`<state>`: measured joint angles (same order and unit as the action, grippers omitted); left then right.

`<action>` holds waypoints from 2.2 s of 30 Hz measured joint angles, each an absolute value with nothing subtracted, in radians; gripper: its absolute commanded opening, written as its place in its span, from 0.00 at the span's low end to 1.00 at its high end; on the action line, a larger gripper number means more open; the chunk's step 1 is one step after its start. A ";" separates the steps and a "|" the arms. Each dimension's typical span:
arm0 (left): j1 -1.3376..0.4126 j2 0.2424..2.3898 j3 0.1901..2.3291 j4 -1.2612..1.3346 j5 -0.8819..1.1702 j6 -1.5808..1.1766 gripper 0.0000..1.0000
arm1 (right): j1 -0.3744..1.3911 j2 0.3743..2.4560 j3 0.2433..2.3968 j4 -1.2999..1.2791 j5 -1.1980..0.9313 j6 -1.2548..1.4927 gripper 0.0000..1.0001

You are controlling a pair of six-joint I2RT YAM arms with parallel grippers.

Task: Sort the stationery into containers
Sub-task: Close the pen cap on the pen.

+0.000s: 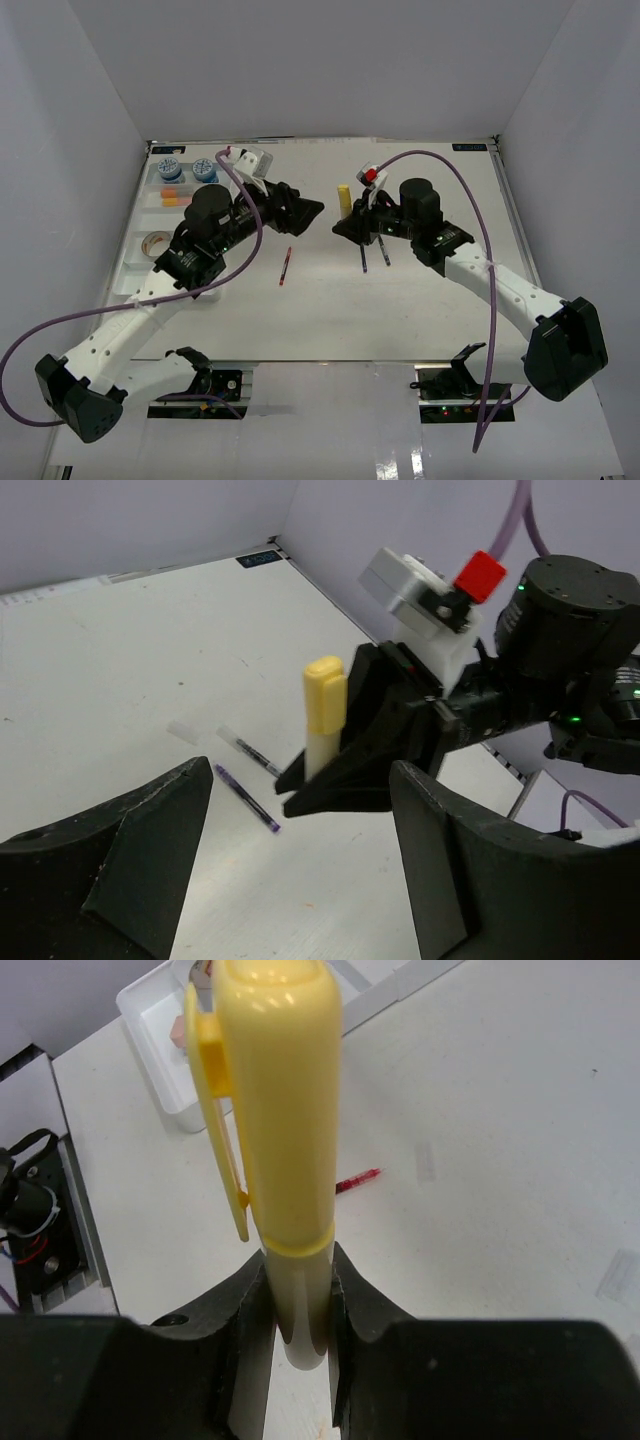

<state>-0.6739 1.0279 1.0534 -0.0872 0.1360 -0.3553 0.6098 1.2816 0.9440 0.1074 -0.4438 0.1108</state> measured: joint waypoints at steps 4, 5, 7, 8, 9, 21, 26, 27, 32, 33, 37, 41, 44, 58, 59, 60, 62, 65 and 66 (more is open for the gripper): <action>-0.531 1.090 1.064 -0.046 0.338 -0.349 0.81 | 0.572 1.282 0.949 0.090 -0.595 0.068 0.08; -0.496 1.114 1.071 -0.031 0.388 -0.352 0.81 | 0.564 1.282 0.953 0.080 -0.632 0.061 0.08; -0.453 1.163 1.095 -0.014 0.474 -0.355 0.81 | 0.554 1.282 0.965 0.065 -0.691 0.044 0.08; -0.447 1.182 1.109 -0.009 0.508 -0.356 0.82 | 0.550 1.282 0.973 0.057 -0.713 0.039 0.08; -0.446 1.201 1.123 0.001 0.546 -0.356 0.81 | 0.547 1.282 0.982 0.050 -0.734 0.036 0.08; -0.448 1.239 1.203 0.097 0.787 -0.402 0.84 | 0.544 1.293 1.038 0.002 -0.824 0.016 0.08; -0.467 1.257 1.248 0.081 0.779 -0.393 0.82 | 0.544 1.303 1.044 -0.006 -0.828 0.015 0.08; -0.475 1.263 1.253 0.078 0.773 -0.392 0.82 | 0.544 1.303 1.045 -0.006 -0.830 0.015 0.08; -0.522 1.296 1.258 0.063 0.732 -0.392 0.80 | 0.545 1.303 1.045 -0.006 -0.834 0.015 0.08; -0.532 1.303 1.258 0.059 0.721 -0.393 0.79 | 0.545 1.303 1.045 -0.006 -0.834 0.015 0.08; -0.558 1.327 1.258 0.056 0.693 -0.396 0.73 | 0.545 1.303 1.045 -0.006 -0.838 0.015 0.08; -0.572 1.346 1.258 0.057 0.682 -0.405 0.67 | 0.545 1.303 1.045 -0.006 -0.841 0.015 0.08; -0.583 1.362 1.266 0.058 0.676 -0.407 0.64 | 0.545 1.303 1.045 -0.006 -0.841 0.015 0.08; -0.605 1.374 1.273 0.061 0.677 -0.411 0.36 | 0.545 1.303 1.045 -0.006 -0.852 0.014 0.08; -0.605 1.375 1.273 0.061 0.678 -0.411 0.34 | 0.545 1.303 1.045 -0.006 -0.857 0.014 0.08; -0.605 1.377 1.273 0.061 0.679 -0.411 0.29 | 0.545 1.303 1.045 -0.007 -0.860 0.014 0.08; -0.605 1.380 1.273 0.064 0.682 -0.410 0.26 | 0.545 1.303 1.045 -0.009 -0.864 0.015 0.08; -0.604 1.381 1.273 0.065 0.689 -0.411 0.22 | 0.545 1.303 1.045 -0.011 -0.869 0.015 0.08; -0.604 1.381 1.273 0.065 0.691 -0.411 0.22 | 0.545 1.303 1.045 -0.011 -0.870 0.015 0.08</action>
